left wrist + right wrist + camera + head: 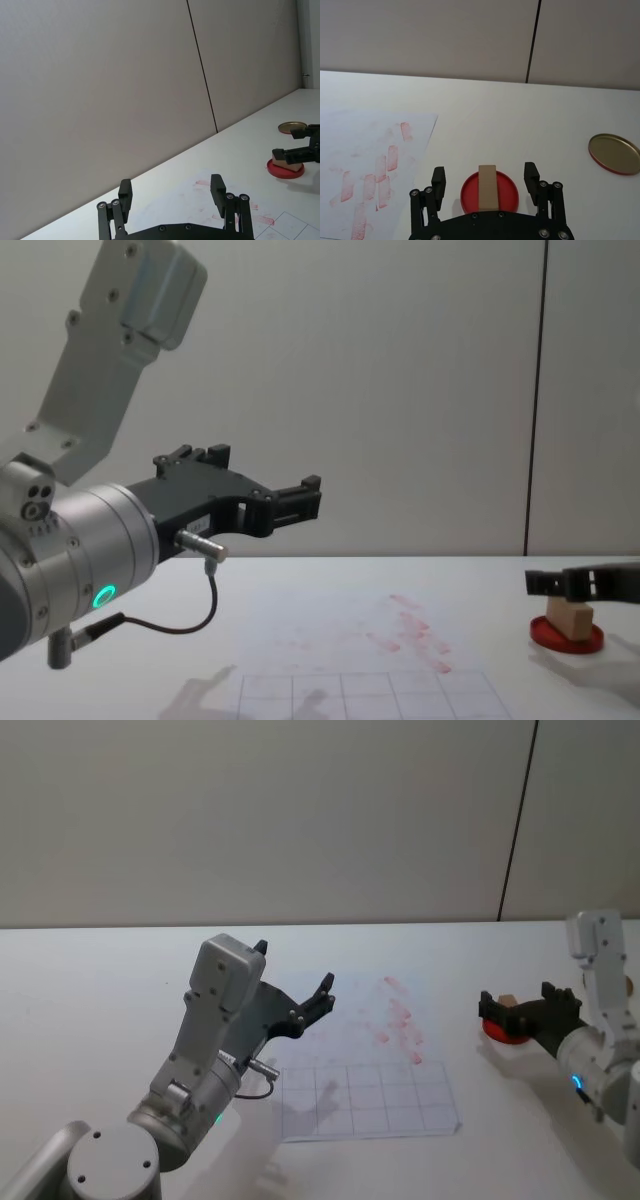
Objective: Use the one hand to pick up the stamp and affix it onto the A4 paper.
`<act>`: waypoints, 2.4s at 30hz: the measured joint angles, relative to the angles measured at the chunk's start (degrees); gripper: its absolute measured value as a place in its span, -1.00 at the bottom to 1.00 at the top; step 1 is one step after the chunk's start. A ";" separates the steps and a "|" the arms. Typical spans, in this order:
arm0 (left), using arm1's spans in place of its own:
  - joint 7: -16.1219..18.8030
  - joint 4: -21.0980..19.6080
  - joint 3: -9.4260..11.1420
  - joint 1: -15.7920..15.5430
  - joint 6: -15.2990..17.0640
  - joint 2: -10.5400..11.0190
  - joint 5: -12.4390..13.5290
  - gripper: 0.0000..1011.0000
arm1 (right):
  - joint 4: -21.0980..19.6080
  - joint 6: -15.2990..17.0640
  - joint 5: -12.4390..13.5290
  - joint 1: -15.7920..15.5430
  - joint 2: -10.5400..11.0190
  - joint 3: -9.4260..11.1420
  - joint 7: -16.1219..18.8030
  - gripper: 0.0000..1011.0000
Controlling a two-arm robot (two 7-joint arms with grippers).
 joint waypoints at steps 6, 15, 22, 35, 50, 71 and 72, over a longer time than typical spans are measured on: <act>0.00 0.00 0.00 0.00 0.00 0.00 0.00 0.96 | 3.06 -0.05 0.02 1.51 -0.57 0.04 0.65 0.69; 0.00 0.00 0.00 0.00 0.00 0.00 0.00 0.96 | 7.16 -0.49 -0.09 3.55 -1.33 0.05 1.42 0.11; 0.00 0.00 0.00 0.00 0.00 0.00 0.00 0.96 | 9.08 -0.78 -0.43 4.50 -1.71 0.01 1.58 -0.29; 0.00 0.00 0.00 0.00 0.00 0.00 0.00 0.96 | 11.55 -0.53 -1.01 5.65 -2.19 0.10 0.68 -0.57; 0.00 0.00 0.00 0.00 0.00 0.00 0.00 0.96 | 13.54 -0.96 -0.89 6.53 -2.64 0.25 0.38 -0.57; 0.00 0.00 0.00 0.00 0.00 0.00 0.00 0.96 | 1.88 -3.81 -4.57 4.26 -3.21 -2.02 2.03 -0.57; 0.00 0.00 0.00 0.00 0.00 0.00 0.00 0.96 | 0.92 -3.80 -4.97 4.04 -3.36 -2.39 2.44 -0.57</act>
